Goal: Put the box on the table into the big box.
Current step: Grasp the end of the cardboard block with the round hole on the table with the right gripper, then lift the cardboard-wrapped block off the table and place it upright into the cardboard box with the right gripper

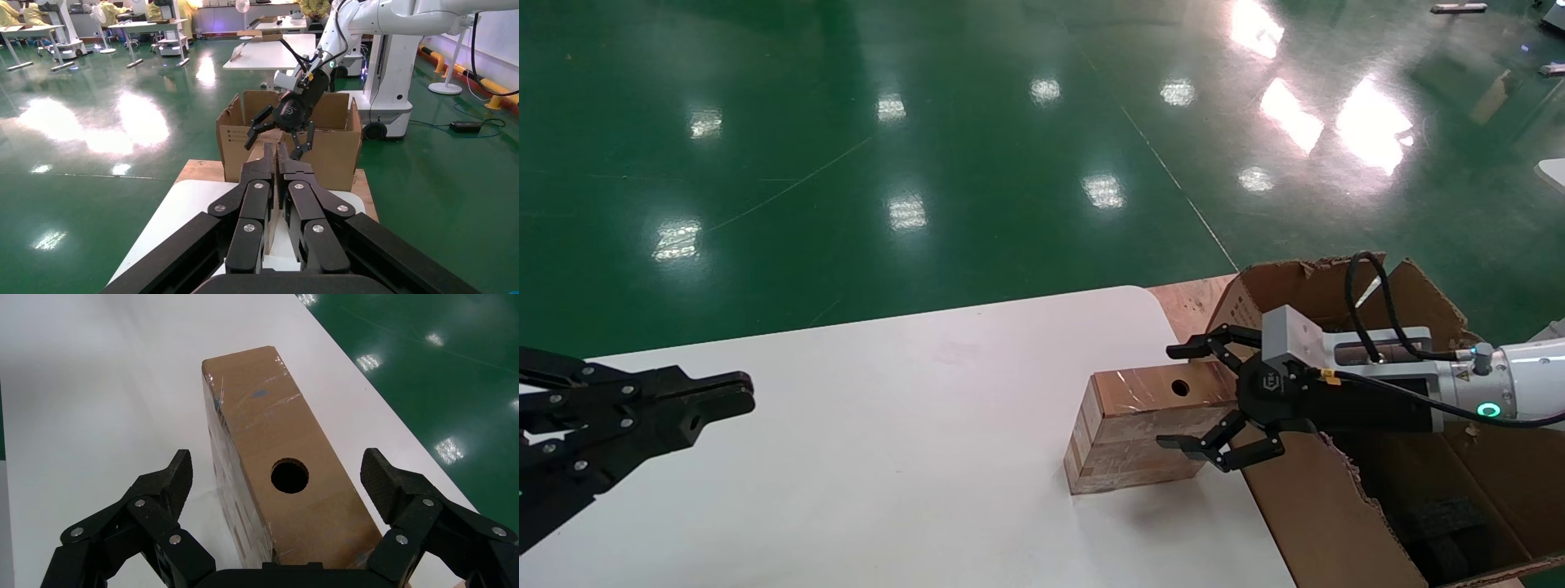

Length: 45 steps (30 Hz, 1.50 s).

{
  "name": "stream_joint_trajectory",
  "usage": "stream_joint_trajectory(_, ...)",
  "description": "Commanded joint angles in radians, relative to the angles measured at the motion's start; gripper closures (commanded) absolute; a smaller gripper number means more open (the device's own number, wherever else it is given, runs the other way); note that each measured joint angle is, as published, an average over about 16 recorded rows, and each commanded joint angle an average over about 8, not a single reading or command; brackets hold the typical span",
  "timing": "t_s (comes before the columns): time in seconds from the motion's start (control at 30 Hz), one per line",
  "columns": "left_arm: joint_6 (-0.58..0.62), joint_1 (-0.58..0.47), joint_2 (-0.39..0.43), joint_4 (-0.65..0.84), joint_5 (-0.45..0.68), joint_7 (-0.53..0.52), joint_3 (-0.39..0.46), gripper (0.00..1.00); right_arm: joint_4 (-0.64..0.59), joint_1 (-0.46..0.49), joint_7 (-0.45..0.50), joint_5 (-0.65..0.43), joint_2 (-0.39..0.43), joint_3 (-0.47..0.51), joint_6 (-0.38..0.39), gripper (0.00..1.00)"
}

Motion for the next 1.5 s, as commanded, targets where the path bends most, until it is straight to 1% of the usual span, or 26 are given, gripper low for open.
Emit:
stream_joint_trajectory(0.03,0.0,0.0,0.0,0.0,0.0,0.0,0.0,0.0,0.0,0.0,0.0,0.001,0.0,0.0,0.0,0.54)
stream_joint_trajectory(0.13,0.0,0.0,0.0,0.0,0.0,0.0,0.0,0.0,0.0,0.0,0.0,0.0,0.0,0.001,0.0,0.91)
stream_joint_trajectory(0.17,0.0,0.0,0.0,0.0,0.0,0.0,0.0,0.0,0.001,0.0,0.0,0.0,0.0,0.001,0.0,0.98)
stream_joint_trajectory(0.2,0.0,0.0,0.0,0.0,0.0,0.0,0.0,0.0,0.001,0.0,0.0,0.0,0.0,0.002,0.0,1.0)
stream_joint_trajectory(1.27,0.0,0.0,0.0,0.0,0.0,0.0,0.0,0.0,0.005,-0.001,0.003,-0.001,-0.001,0.006,0.002,1.0)
stream_joint_trajectory(1.4,0.0,0.0,0.0,0.0,0.0,0.0,0.0,0.0,0.034,0.005,0.029,0.015,0.007,0.004,0.001,1.0)
stream_joint_trajectory(1.5,0.0,0.0,0.0,0.0,0.0,0.0,0.0,0.0,0.09,0.021,0.081,0.047,0.027,0.003,-0.003,1.0)
